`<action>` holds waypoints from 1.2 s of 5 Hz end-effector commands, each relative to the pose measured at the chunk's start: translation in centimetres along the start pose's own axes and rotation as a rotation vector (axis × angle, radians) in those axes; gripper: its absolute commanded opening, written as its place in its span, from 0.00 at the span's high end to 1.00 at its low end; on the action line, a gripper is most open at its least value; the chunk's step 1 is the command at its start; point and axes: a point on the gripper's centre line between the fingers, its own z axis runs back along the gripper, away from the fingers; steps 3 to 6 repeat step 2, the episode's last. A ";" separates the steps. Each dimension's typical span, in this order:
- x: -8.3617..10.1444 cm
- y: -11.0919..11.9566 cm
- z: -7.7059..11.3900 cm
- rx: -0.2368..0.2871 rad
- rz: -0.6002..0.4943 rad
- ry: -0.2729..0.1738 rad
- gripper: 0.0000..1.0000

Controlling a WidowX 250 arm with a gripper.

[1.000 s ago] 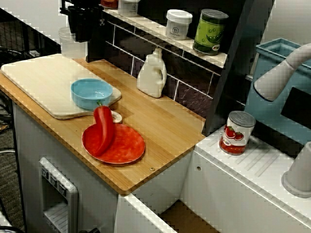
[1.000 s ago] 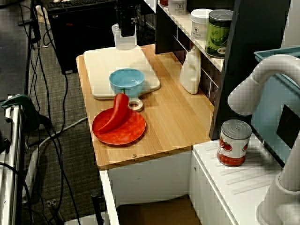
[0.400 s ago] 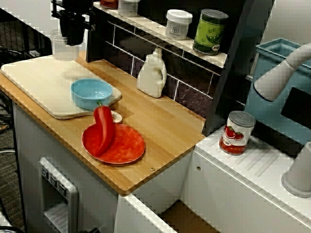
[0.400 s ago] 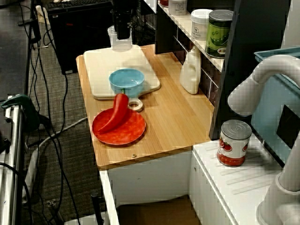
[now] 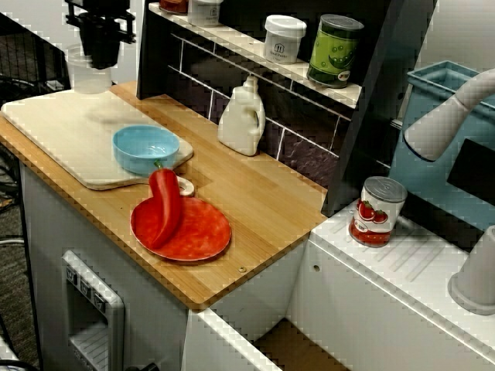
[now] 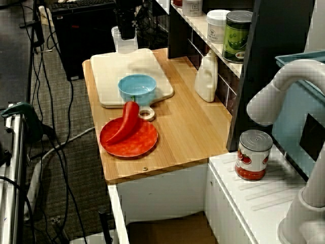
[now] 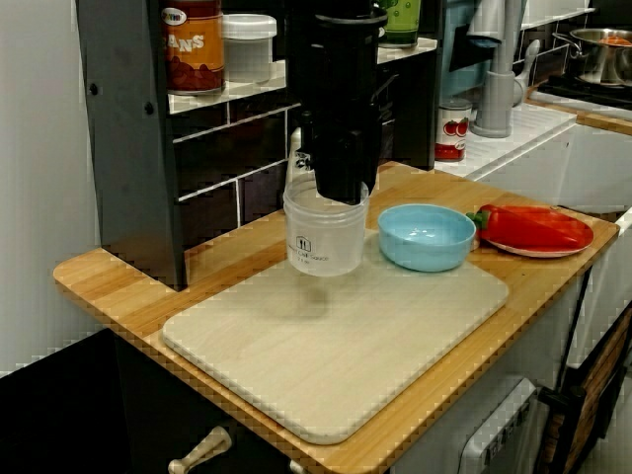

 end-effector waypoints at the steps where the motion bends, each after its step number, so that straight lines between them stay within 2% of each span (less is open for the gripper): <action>1: -0.2 1.1 2.7 0.028 0.017 -0.083 1.00; 2: -0.2 1.2 2.1 0.048 0.015 -0.078 1.00; 6: -0.2 1.2 2.1 0.048 0.015 -0.078 1.00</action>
